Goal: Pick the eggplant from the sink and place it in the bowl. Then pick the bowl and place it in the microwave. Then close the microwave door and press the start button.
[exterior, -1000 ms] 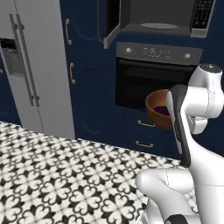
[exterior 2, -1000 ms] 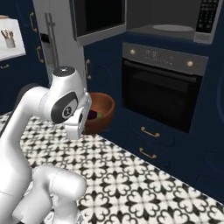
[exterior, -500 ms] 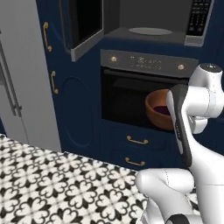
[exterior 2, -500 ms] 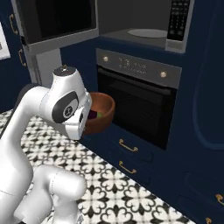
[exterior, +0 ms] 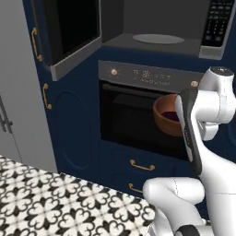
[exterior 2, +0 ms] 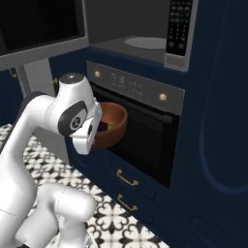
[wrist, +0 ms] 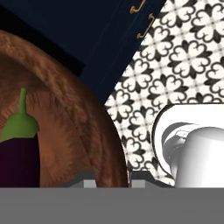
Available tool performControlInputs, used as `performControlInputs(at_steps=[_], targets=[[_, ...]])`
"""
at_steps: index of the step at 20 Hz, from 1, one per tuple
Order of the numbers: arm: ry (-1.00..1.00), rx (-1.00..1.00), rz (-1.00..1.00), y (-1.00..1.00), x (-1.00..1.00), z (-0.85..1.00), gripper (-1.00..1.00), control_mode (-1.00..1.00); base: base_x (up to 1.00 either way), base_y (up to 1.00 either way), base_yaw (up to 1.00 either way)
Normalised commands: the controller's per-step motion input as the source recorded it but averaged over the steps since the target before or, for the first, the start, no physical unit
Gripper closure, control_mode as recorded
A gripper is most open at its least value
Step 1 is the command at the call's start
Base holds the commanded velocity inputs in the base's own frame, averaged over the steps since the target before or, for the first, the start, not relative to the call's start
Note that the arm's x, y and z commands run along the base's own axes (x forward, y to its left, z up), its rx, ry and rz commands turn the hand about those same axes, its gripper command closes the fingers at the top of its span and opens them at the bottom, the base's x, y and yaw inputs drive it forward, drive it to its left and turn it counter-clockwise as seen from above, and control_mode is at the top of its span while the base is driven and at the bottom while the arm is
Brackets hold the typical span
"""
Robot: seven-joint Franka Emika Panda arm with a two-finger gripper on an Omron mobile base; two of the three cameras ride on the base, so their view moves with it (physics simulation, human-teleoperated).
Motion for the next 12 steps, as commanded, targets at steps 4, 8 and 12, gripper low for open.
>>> performControlInputs(at_steps=[4,8,12], targets=[[0.00,0.00,0.00,0.00,0.00,0.00,1.00,1.00,0.69,-0.04,0.14],[0.00,0.00,0.00,0.00,0.00,0.00,1.00,1.00,0.76,0.00,0.15],[0.00,0.00,0.00,0.00,0.00,0.00,1.00,1.00,0.51,-0.02,0.25]])
